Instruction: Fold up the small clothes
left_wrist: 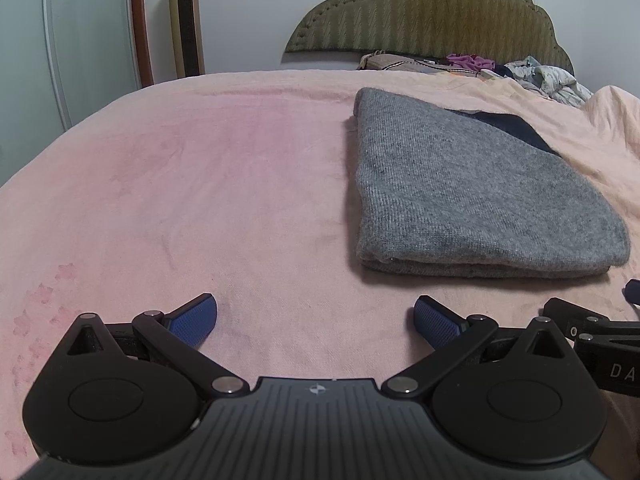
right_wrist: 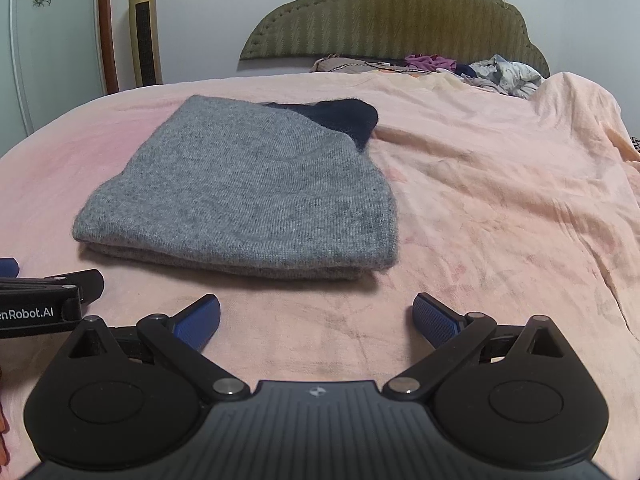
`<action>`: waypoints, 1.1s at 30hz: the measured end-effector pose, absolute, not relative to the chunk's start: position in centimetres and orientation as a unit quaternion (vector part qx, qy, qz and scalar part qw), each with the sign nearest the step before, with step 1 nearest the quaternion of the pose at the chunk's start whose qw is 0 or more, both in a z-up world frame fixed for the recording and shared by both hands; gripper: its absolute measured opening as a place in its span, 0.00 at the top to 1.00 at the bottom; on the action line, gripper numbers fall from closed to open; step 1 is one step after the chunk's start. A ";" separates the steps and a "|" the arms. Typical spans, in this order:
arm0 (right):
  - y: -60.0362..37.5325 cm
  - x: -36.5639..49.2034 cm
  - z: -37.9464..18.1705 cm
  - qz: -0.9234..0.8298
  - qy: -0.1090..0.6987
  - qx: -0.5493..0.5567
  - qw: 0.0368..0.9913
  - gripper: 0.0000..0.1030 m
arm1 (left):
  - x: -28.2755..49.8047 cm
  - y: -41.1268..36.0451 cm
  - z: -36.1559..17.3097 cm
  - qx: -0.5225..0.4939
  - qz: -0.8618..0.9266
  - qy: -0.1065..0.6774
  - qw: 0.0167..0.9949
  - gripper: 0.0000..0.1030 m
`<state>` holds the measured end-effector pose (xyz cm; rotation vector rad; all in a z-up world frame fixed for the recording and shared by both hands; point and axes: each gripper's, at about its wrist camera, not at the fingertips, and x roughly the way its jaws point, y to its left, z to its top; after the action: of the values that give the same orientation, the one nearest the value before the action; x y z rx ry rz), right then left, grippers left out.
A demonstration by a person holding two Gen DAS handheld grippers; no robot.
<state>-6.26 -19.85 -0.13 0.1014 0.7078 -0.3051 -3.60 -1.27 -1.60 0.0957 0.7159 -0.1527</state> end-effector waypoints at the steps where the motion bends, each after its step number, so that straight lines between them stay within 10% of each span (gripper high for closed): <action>1: -19.9 -6.3 -0.1 -0.149 0.345 0.049 0.925 0.00 | -3.6 -1.3 -1.6 0.047 -0.075 0.350 0.933 0.00; 33: -19.8 -6.3 -0.2 -0.148 0.345 0.051 0.925 0.00 | -3.5 -1.5 -1.6 0.046 -0.076 0.350 0.932 0.00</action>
<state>-6.34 -19.80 -0.22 0.1054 0.7076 -0.3045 -3.55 -1.49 -1.63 0.0950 0.7164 -0.1560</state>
